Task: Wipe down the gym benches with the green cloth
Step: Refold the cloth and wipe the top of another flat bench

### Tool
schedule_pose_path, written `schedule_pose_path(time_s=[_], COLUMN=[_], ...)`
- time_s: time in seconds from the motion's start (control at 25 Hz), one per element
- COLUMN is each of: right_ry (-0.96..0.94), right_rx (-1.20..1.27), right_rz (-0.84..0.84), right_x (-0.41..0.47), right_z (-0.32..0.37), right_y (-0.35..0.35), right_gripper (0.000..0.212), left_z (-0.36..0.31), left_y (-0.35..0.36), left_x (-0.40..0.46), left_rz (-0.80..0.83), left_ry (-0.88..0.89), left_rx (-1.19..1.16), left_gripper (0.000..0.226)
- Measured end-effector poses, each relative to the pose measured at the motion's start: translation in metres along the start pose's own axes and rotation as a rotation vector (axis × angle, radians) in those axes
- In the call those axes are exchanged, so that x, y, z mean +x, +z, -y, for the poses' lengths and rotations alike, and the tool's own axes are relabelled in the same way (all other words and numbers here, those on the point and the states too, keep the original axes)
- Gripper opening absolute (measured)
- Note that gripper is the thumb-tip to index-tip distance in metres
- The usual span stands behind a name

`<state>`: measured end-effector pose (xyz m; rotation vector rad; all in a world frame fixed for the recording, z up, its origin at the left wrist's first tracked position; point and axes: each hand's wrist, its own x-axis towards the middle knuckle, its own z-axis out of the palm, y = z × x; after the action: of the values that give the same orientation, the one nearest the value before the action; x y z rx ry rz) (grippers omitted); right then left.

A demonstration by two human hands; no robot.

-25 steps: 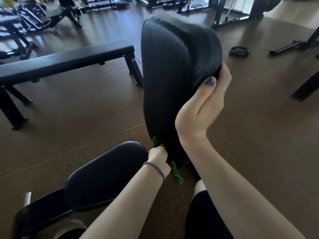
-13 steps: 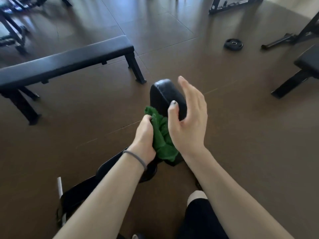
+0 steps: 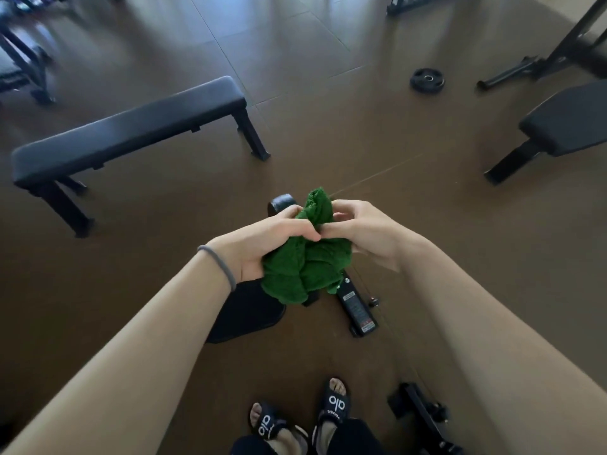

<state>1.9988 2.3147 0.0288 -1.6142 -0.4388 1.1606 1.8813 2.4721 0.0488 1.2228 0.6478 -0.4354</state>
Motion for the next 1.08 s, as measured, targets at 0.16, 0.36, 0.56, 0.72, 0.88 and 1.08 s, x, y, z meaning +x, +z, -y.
schedule_pose_path(time_s=[0.16,0.36,0.56,0.72,0.88,1.08], right_ry=[0.075,0.140,0.139,0.207,0.206,0.165], right_rx=[0.025,-0.056,-0.281,-0.442,-0.619,-0.766], right_rz=[0.089,0.064,0.014,0.062,-0.048,-0.015], right_x=[-0.008,0.012,0.053,0.079,0.103,0.133], right_z=[0.002,0.008,0.026,0.038,0.049,0.061], right_y=[-0.026,-0.042,-0.062,-0.088,-0.121,-0.184], right_gripper=[0.034,0.023,0.028,0.034,0.015,0.009], left_z=[-0.016,-0.035,-0.065,-0.091,-0.120,-0.157], left_y=[0.016,0.009,-0.007,-0.012,-0.009,0.014], left_x=[0.010,0.040,0.085,0.121,0.157,0.212], left_rz=[-0.035,-0.113,-0.158,-0.131,-0.037,-0.061], left_ry=[-0.072,-0.053,0.035,0.068,0.076,0.175], left_rx=[0.055,0.301,0.498,0.579,0.604,0.874], left_gripper=[0.034,0.040,0.045,0.039,0.032,0.021])
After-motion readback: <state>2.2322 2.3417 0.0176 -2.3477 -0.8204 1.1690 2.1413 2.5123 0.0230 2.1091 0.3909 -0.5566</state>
